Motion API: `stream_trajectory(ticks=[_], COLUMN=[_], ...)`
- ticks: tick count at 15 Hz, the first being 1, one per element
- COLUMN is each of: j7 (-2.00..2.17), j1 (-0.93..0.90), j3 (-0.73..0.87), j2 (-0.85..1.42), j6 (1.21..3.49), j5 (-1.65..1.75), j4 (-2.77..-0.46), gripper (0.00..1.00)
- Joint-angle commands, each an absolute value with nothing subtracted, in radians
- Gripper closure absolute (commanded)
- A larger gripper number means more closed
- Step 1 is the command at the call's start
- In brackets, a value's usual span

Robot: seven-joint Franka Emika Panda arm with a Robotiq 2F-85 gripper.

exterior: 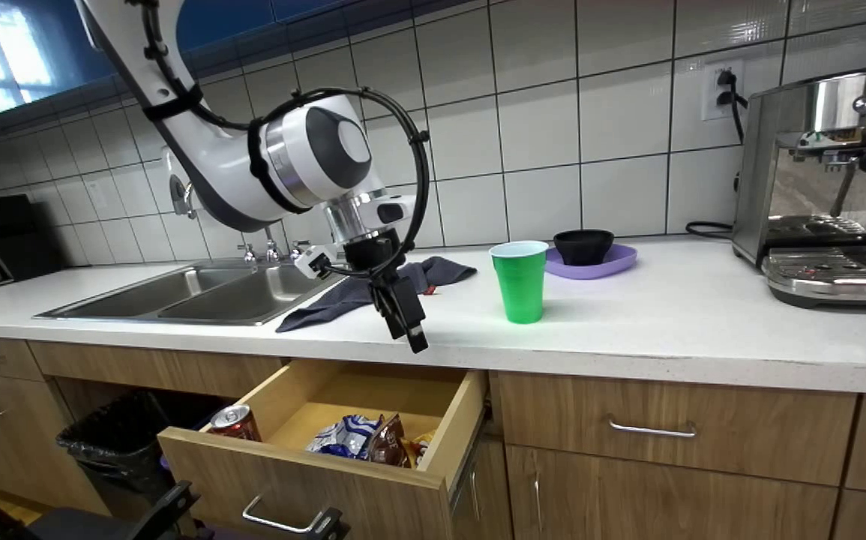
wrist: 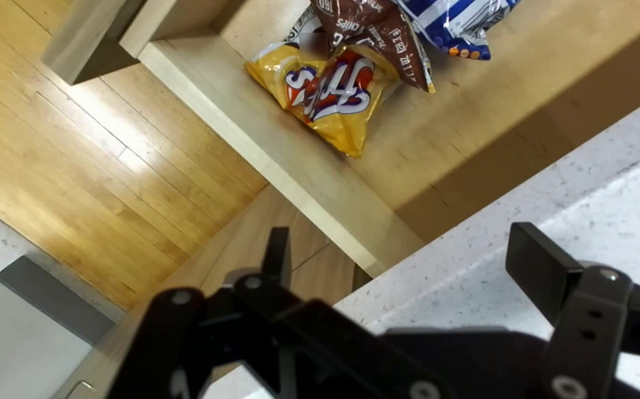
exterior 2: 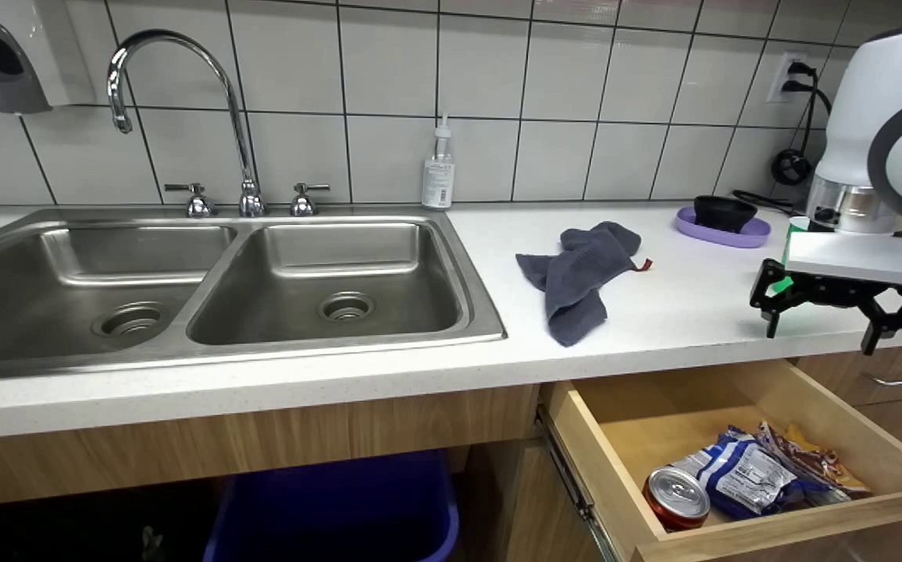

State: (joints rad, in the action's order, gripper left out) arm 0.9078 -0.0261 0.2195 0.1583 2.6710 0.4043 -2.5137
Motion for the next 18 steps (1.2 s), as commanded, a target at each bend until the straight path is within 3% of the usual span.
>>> stream_trajectory(ticks=[1,11,18], j7=[0.793,0.434,0.417], j1=[-0.001,0.040,0.058], j3=[0.197,0.186,0.153], j2=[0.102,-0.015,-0.098], j6=[2.627,2.467,2.414], j5=[0.362,0.257,0.268], j4=[-2.527,-2.575,-2.657], gripper=[0.00,0.00,0.00])
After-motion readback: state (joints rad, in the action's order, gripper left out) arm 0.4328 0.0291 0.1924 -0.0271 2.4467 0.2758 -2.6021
